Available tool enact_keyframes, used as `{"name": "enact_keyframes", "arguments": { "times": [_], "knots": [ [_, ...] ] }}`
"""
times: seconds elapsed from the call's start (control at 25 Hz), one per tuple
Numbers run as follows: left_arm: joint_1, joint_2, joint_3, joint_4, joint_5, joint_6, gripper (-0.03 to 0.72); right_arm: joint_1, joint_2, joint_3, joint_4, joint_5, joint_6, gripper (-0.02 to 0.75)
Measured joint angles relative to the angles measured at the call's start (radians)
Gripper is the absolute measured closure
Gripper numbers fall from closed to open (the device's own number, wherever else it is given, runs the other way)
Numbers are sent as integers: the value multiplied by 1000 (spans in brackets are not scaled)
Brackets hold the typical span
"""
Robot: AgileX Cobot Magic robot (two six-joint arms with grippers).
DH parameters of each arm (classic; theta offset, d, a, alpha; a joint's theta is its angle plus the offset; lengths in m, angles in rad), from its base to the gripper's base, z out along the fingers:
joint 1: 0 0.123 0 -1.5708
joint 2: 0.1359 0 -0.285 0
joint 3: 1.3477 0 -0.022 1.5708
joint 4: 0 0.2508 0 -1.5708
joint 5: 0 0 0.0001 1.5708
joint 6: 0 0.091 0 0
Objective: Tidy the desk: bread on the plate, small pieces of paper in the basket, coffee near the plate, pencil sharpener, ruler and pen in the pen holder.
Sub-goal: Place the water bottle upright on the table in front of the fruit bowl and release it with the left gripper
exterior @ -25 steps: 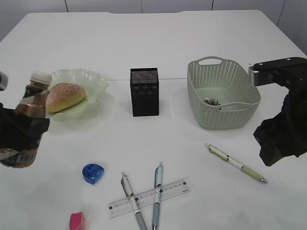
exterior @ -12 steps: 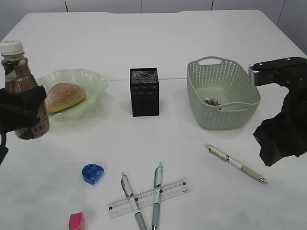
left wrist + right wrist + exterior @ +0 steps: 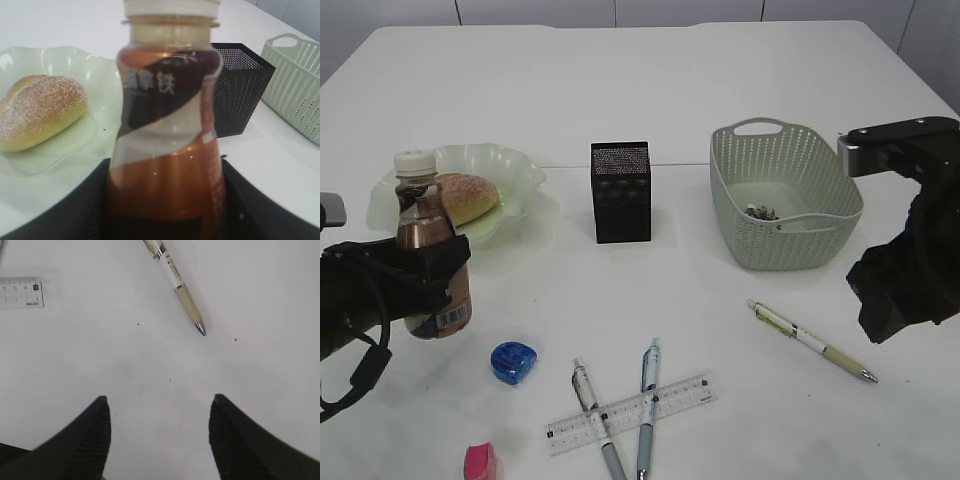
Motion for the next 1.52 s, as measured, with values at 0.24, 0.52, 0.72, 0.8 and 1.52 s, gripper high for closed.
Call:
{"name": "enact_keyframes", "arguments": {
  "times": [0.24,0.52,0.72,0.8,1.52],
  "knots": [
    [0,2,-4,33,-2,38,275,0,0,0,0,-24,0,281],
    [0,49,-103,79,-4,50,275,0,0,0,0,-35,0,281],
    [0,138,-187,88,-9,51,275,0,0,0,0,-35,0,281],
    [0,177,-219,90,-9,51,275,0,0,0,0,-37,0,281],
    [0,378,-349,128,-41,61,282,0,0,0,-1,-77,-2,281]
  ]
}}
